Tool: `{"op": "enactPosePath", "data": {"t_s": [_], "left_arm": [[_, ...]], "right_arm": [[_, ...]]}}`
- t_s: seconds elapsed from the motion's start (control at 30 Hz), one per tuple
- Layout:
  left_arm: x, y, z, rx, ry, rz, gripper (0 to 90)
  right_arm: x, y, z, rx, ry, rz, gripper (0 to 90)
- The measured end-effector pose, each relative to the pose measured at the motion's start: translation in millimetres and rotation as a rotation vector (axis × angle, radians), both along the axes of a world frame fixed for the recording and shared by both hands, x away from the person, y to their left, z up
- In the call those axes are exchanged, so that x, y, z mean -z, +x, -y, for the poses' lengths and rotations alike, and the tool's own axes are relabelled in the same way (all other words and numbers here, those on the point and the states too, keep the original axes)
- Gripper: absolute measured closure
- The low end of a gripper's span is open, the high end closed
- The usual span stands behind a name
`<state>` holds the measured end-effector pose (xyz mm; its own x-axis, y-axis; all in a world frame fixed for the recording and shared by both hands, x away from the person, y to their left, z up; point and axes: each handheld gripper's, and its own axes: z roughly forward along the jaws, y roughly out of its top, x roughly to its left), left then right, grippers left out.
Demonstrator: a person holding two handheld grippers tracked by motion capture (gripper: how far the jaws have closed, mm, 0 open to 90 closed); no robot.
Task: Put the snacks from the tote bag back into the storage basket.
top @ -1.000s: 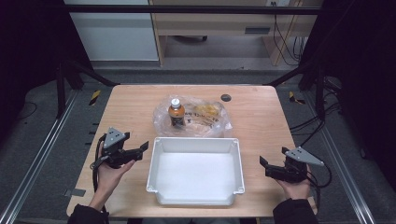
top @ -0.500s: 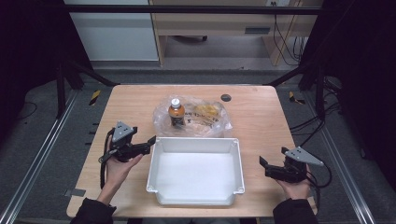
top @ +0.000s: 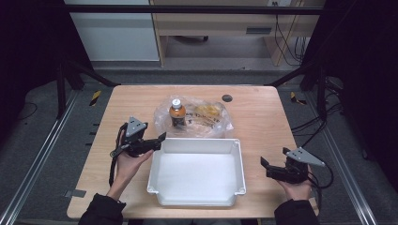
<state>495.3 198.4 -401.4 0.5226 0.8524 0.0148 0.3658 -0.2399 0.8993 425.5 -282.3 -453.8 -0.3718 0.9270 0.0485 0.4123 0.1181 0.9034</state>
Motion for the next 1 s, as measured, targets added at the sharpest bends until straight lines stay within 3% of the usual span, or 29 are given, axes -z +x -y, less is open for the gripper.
{"op": "enactPosePath", "data": {"t_s": [0.27,0.7,1.0], "left_arm": [[-8.0,7.9,9.4,0.003,0.011,0.013,19.1],[-19.0,21.1,20.7,-0.008,-0.005,0.03,19.7],[-20.1,29.4,26.1,-0.019,-0.001,0.039,20.2]], "right_arm": [[0.2,0.5,0.2,0.001,-0.003,0.001,4.8],[0.2,1.2,0.4,0.0,-0.004,0.004,4.8],[0.1,1.6,-0.1,-0.002,-0.006,0.006,4.8]]}}
